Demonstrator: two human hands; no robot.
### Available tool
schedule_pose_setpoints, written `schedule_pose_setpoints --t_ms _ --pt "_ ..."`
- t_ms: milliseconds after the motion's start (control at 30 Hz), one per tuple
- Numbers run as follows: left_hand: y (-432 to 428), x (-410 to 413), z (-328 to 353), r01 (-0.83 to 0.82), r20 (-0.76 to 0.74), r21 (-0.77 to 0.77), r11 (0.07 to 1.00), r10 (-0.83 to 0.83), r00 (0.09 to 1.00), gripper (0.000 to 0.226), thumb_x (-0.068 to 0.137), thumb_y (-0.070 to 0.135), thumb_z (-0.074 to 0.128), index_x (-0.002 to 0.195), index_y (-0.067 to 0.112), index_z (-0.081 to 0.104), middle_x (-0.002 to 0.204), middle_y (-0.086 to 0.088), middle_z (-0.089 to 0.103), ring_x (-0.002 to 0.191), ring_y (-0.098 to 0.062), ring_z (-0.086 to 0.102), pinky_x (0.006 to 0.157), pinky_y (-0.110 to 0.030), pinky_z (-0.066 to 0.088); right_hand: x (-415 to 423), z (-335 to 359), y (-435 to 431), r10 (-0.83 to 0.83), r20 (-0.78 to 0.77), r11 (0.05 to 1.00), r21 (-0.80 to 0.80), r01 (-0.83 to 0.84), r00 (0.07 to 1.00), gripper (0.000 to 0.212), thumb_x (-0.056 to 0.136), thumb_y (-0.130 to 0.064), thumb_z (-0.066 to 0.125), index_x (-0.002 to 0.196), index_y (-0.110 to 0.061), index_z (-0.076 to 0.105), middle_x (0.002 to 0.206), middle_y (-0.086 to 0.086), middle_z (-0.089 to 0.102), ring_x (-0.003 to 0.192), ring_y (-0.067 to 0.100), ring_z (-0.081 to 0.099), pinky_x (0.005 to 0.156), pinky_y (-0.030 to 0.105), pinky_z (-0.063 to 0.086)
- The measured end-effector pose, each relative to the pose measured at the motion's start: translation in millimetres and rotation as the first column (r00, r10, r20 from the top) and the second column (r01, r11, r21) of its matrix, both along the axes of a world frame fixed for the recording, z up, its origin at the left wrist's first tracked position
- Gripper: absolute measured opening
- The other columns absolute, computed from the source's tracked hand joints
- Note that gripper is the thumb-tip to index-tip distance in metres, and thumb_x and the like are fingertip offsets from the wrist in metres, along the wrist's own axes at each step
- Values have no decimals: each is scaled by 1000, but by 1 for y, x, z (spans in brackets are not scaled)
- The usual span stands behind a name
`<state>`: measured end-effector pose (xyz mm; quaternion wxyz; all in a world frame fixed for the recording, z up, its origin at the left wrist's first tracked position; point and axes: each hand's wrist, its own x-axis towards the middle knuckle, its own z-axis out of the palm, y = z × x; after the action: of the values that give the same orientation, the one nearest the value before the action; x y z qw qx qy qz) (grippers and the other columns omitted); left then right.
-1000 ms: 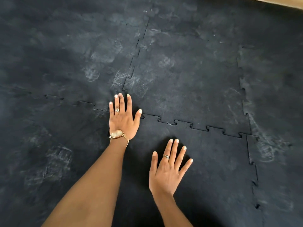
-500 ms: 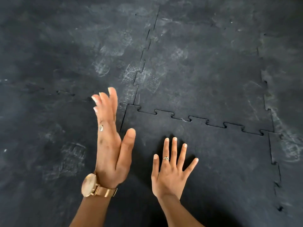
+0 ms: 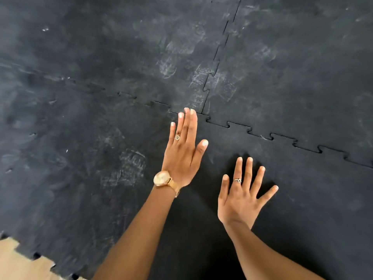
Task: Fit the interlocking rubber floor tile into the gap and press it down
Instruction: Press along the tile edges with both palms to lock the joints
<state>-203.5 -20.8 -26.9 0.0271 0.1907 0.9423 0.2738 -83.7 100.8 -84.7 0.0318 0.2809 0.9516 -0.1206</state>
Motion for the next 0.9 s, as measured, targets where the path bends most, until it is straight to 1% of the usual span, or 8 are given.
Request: schedule_pose_setpoints --t_ms 100,200,367,600,667,733,800,900 --pt "-15 45 -1 -111 -175 -98 989 93 980 64 101 45 16 153 11 0 161 -12 -2 150 -29 -3 121 -50 5 -1 -1 1 -2 1 1000 3 2 1000 59 99 -47 15 154 -24 12 162 -1 15 150 29 3 113 68 1" --pt "-29 68 -42 -193 -77 -399 897 177 981 77 97 63 12 154 13 -1 161 -22 0 149 -35 1 117 -60 12 2 -1 -1 5 7 1000 1 -5 1000 60 99 -48 16 154 -25 12 163 -1 15 150 29 2 113 69 1" --pt "-29 60 -51 -131 -65 -423 897 114 991 80 95 67 7 154 15 -5 161 -21 0 150 -32 1 117 -60 5 -1 2 -1 3 31 1000 -1 -3 1000 60 99 -49 14 154 -26 9 163 -2 13 150 29 1 113 69 0" --pt "-2 18 2 -74 -147 125 989 92 985 76 95 57 16 153 14 -9 157 -19 -16 146 -31 -21 118 -43 -15 0 1 -2 -6 27 1000 28 5 1000 60 99 -50 11 154 -26 8 163 -3 11 150 27 0 114 68 0" --pt "14 -7 -17 40 -138 63 997 -31 990 74 98 54 24 152 11 -3 158 -23 -10 148 -32 -13 121 -47 -7 0 1 -2 -3 26 999 33 2 1000 60 99 -50 11 154 -27 8 163 -3 10 151 27 0 114 67 0" --pt "23 -25 -45 132 -99 -170 977 -150 984 77 98 56 27 153 11 -3 160 -23 -1 150 -32 -2 120 -52 7 -1 -2 -3 -9 26 999 37 8 1000 59 99 -50 12 153 -27 7 163 -4 10 151 27 0 114 67 0" --pt "22 -29 -56 217 -29 -188 958 -226 974 78 98 56 29 154 12 -3 163 -16 3 150 -26 0 120 -50 11 0 -1 -1 -9 25 999 43 8 1000 59 99 -50 12 153 -27 5 163 -4 10 151 26 -1 114 67 -1" --pt "2 -26 -23 103 222 362 927 -193 956 76 101 40 38 153 16 -13 164 -5 -5 150 -17 -7 121 -50 7 0 -2 0 -10 38 999 35 8 999 60 99 -50 11 154 -26 6 163 -3 9 150 27 -3 113 68 -1"
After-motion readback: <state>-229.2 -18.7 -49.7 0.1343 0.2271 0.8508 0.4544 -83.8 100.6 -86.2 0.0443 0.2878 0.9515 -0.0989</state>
